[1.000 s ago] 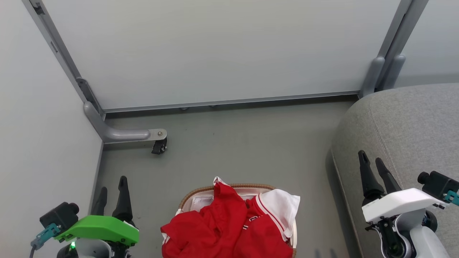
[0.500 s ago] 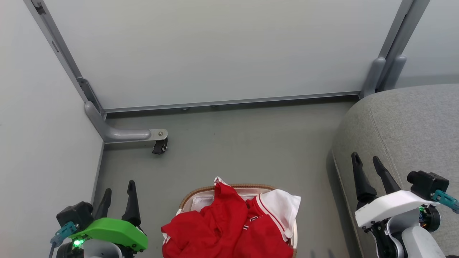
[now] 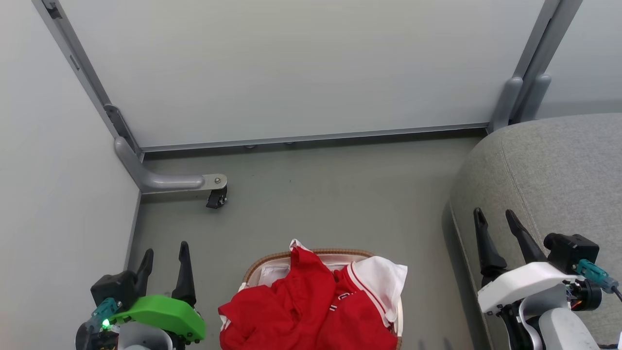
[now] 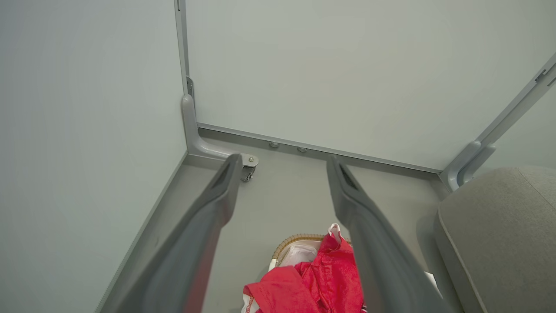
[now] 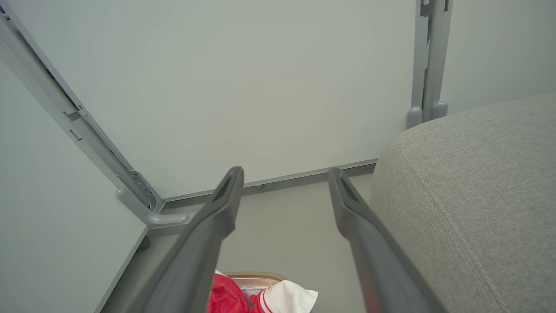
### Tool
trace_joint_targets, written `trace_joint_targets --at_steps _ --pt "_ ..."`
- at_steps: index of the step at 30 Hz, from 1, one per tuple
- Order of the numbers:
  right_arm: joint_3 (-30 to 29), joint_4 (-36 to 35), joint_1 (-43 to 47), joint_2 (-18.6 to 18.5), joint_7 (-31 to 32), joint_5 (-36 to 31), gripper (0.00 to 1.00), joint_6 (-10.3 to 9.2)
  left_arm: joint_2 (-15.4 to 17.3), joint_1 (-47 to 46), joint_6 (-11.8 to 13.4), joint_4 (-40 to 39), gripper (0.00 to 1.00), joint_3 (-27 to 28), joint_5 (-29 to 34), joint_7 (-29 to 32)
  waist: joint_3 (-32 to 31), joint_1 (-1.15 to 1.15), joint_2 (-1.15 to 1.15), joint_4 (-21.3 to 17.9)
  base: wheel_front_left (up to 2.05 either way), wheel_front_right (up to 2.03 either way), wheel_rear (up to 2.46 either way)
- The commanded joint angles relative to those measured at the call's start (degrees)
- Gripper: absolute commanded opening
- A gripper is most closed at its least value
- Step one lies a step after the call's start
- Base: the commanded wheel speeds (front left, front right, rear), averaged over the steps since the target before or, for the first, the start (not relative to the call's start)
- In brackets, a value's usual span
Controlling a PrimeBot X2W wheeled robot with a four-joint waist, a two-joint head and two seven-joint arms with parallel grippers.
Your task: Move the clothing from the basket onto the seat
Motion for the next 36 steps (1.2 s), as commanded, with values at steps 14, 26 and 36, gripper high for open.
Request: trace_joint_targets --at_steps 14,26,36 --pt "0.2 0.2 1.0 0.2 -2.2 -8.5 1.00 0.02 -0.4 0.4 -0.3 -0.7 1.00 0.3 8.0 -2.2 0.0 0.00 0.00 0.0 0.00 0.00 0.00" --pt "-0.8 -0.8 0.1 0.3 -3.7 -14.1 1.00 0.01 -1.3 0.8 -0.8 -2.8 1.00 1.6 13.6 -3.6 -0.1 0.00 0.00 0.0 0.00 0.00 0.00" --pt "-3.7 -1.1 -0.2 0.4 -4.7 -15.7 1.00 0.01 -2.0 1.5 -1.1 -3.4 1.00 4.0 16.7 -4.6 0.1 0.00 0.00 -0.1 0.00 0.00 0.00"
